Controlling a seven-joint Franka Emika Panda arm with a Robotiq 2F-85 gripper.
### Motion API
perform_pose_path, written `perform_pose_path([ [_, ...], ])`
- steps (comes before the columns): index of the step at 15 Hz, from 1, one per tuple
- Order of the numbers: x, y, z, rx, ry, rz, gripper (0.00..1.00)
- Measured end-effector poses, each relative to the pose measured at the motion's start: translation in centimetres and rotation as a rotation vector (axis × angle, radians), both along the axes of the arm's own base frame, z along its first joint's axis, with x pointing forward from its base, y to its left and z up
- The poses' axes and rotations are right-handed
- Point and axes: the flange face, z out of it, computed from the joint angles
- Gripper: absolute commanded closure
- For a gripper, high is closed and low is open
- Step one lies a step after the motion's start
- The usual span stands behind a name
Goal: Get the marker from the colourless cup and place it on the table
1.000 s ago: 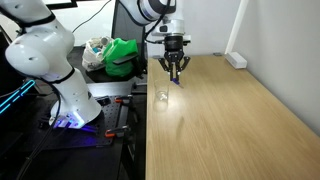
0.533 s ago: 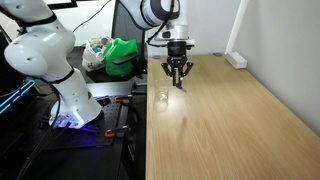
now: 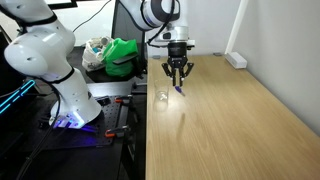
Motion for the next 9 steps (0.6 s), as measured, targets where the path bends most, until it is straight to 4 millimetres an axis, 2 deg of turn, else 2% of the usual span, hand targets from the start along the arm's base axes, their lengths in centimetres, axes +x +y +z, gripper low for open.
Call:
perform_pose_path([
  [5, 0.17, 0.18, -0.08, 0.011, -0.011, 0.007, 0.01],
  [9, 0.21, 0.24, -0.1, 0.012, -0.013, 0.01, 0.0],
])
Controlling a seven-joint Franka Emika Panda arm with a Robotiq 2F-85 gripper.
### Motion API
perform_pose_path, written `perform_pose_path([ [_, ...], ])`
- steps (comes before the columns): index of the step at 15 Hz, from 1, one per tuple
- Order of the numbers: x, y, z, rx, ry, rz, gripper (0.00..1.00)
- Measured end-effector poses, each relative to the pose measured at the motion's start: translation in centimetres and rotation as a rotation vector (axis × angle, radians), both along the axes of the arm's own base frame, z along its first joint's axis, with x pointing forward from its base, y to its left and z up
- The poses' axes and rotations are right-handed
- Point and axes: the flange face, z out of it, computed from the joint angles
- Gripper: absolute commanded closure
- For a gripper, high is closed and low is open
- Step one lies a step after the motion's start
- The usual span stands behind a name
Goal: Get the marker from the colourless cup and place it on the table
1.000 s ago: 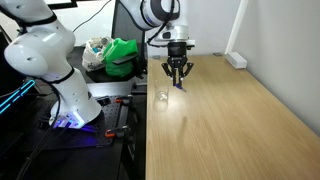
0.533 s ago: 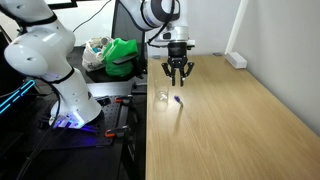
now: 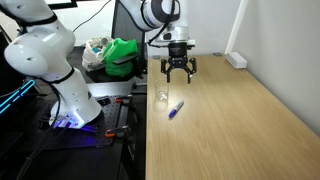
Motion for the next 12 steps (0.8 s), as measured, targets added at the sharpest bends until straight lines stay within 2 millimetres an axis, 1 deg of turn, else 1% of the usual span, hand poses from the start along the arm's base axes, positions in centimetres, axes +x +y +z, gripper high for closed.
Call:
perform_pose_path([
  [6, 0.11, 0.18, 0.56, -0.002, -0.018, 0.015, 0.0],
  [12, 0.1, 0.21, 0.33, -0.003, -0.014, 0.017, 0.0],
])
